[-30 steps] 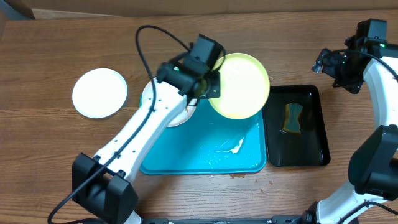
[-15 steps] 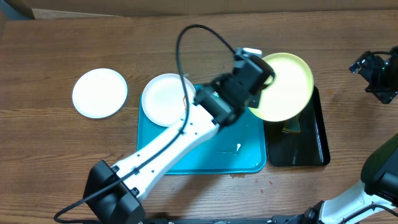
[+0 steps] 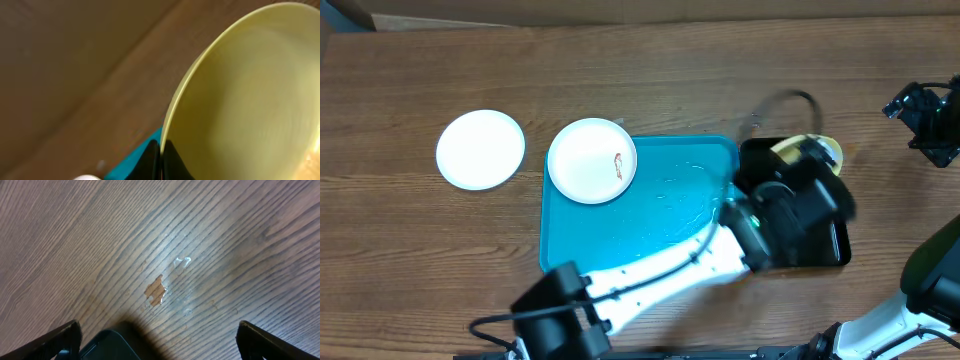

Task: Clean dirty plates on tray and stack at the side
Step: 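Swing the held yellow plate over the black tray with the left gripper, then carry the yellow plate left and set it on the white plate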

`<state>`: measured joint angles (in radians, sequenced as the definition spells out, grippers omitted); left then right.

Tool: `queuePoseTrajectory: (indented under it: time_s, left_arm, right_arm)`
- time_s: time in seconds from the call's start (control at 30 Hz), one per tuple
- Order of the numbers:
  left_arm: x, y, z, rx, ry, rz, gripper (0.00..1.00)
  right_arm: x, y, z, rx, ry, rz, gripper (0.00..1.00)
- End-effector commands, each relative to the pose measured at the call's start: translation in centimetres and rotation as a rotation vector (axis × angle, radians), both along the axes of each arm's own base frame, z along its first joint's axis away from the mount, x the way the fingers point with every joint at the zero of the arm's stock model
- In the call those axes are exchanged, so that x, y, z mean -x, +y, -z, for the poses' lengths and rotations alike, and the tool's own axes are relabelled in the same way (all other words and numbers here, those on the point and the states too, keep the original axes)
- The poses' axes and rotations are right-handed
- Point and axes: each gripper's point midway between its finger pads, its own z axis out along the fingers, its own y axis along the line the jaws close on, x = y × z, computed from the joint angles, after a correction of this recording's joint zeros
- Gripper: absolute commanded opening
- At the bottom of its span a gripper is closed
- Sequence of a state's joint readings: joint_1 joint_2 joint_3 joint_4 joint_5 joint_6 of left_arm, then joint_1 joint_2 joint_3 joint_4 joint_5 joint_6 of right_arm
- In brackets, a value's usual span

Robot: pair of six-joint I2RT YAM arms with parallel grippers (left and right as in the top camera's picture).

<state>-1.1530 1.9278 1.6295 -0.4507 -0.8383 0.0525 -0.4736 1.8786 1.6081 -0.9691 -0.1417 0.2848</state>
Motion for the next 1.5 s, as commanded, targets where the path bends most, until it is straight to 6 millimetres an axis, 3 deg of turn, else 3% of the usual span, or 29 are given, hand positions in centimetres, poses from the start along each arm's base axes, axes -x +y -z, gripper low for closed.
queuePoseTrajectory:
  time_s: [0.0,0.33,0.57,0.73,0.93,1.07,1.13,1.23,1.37,1.47]
  left_arm:
    - [0.4,1.6,-4.7,-0.21,-0.236,-0.102,0.04]
    - [2.8,-0.6,-8.7,-0.286,-0.378,-0.076,0.04]
    - [2.1,-0.2,-8.8,-0.099,-0.368,-0.145,0.04]
    - [0.5,0.4,-5.9,0.033,-0.251,-0.148,0.04]
    - [-0.9,0.9,-0.2,0.252,0.129,-0.101,0.04]
    - [-2.1,1.8,-0.6,0.477,0.411,-0.062,0.04]
    - [-3.4,3.0,-1.5,0.604,0.545,-0.047,0.04]
    - [-6.2,7.0,-1.7,0.767,0.706,-0.112,0.04]
    - [-10.2,16.6,0.5,0.889,0.842,-0.351,0.04]
    - [-11.9,25.4,2.2,0.937,0.865,-0.576,0.04]
  right_arm:
    - [0.0,-0.2,-0.7,0.009,-0.017,0.007,1.0]
    - [0.0,-0.2,-0.7,0.009,-0.017,0.007,1.0]
    - [0.0,-0.2,-0.7,0.009,-0.017,0.007,1.0]
    - [0.0,-0.2,-0.7,0.009,-0.017,0.007,1.0]
    - [0.0,-0.2,-0.7,0.009,-0.017,0.007,1.0]
    - [0.0,-0.2,-0.7,0.009,-0.017,0.007,1.0]
    - [0.0,-0.2,-0.7,0.009,-0.017,0.007,1.0]
    - [0.0,-0.2,-0.7,0.009,-0.017,0.007,1.0]
    - [0.0,-0.2,-0.7,0.009,-0.017,0.007,1.0]
    - [0.0,-0.2,-0.7,0.009,-0.017,0.007,1.0]
